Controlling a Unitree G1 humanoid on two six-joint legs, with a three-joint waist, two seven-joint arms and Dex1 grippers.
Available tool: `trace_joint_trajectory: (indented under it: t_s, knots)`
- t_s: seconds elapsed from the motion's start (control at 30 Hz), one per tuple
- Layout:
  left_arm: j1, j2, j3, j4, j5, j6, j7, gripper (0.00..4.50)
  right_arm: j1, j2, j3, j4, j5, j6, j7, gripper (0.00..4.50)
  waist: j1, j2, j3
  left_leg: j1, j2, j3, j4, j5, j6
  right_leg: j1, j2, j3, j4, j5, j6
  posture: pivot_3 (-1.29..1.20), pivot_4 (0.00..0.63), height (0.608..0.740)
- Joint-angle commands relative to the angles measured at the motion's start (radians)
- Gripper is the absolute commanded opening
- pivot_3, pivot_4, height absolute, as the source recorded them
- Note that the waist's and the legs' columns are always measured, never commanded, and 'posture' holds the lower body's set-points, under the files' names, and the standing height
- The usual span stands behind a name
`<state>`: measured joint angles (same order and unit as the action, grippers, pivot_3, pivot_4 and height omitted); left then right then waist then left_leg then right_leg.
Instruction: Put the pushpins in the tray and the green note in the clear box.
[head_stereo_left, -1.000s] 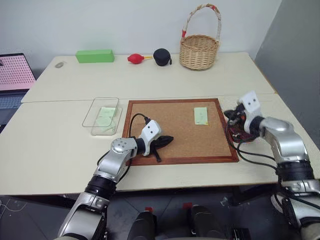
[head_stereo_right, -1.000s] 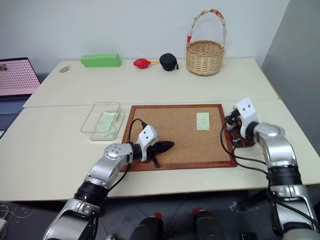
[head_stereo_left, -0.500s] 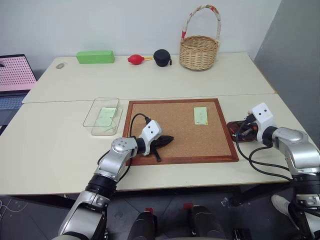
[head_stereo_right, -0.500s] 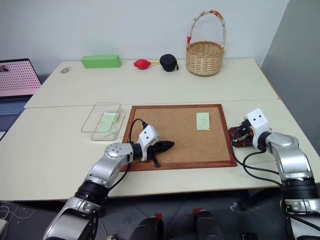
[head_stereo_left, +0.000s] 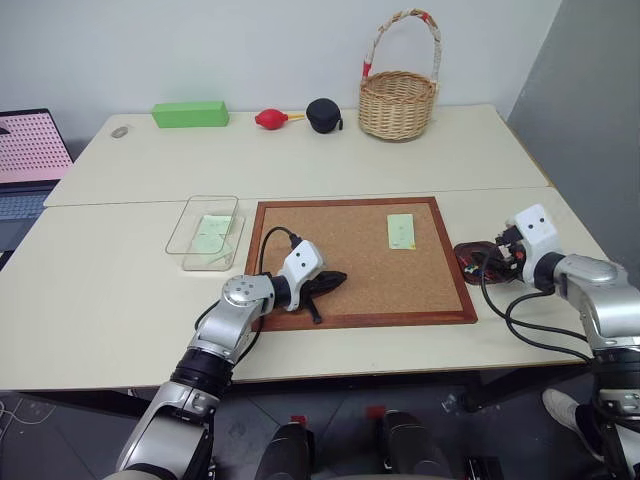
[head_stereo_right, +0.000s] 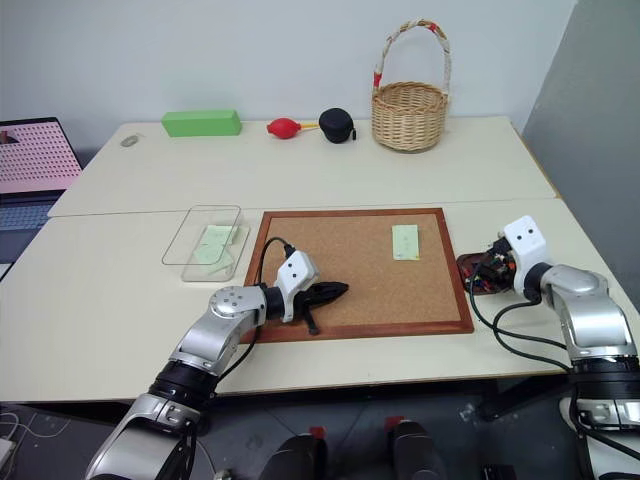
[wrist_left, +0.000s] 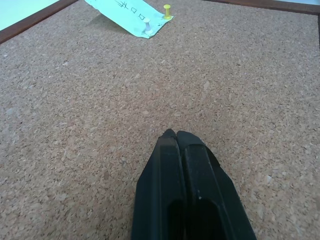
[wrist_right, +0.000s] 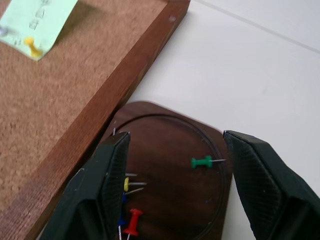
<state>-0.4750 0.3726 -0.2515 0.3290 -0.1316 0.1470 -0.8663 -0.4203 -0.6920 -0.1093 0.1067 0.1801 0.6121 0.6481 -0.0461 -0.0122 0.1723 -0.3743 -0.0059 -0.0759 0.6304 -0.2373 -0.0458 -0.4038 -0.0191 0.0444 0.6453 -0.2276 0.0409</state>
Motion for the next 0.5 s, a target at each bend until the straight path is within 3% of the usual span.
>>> trace_joint_trajectory:
  t_s: [0.03, 0.23, 0.5]
  knots:
    - [0.032, 0.020, -0.032, 0.085, 0.069, 0.033, 0.010, 0.00, -0.028, 0.031, -0.032, -0.088, 0.060, -0.020, 0.017, 3.03, 0.000, 0.000, 0.000, 0.000, 0.000, 0.000, 0.000, 0.000, 0.000, 0.000, 0.000, 0.000, 0.000, 0.000, 0.000, 0.00, 0.150, 0.740]
    - [0.035, 0.030, -0.030, 0.080, 0.068, 0.036, 0.004, 0.00, -0.023, 0.132, 0.035, -0.105, 0.053, -0.077, -0.002, 3.03, -0.001, 0.000, 0.000, 0.000, 0.000, 0.000, 0.000, 0.000, 0.000, 0.000, 0.000, 0.000, 0.000, 0.000, 0.000, 0.00, 0.150, 0.740]
    - [0.037, 0.033, -0.030, 0.071, 0.068, 0.041, 0.005, 0.00, -0.098, 0.243, 0.116, 0.045, -0.004, -0.181, -0.032, 3.03, -0.004, 0.000, 0.000, 0.000, 0.000, 0.000, 0.000, 0.000, 0.000, -0.001, 0.000, 0.000, 0.000, 0.000, 0.000, 0.00, 0.150, 0.740]
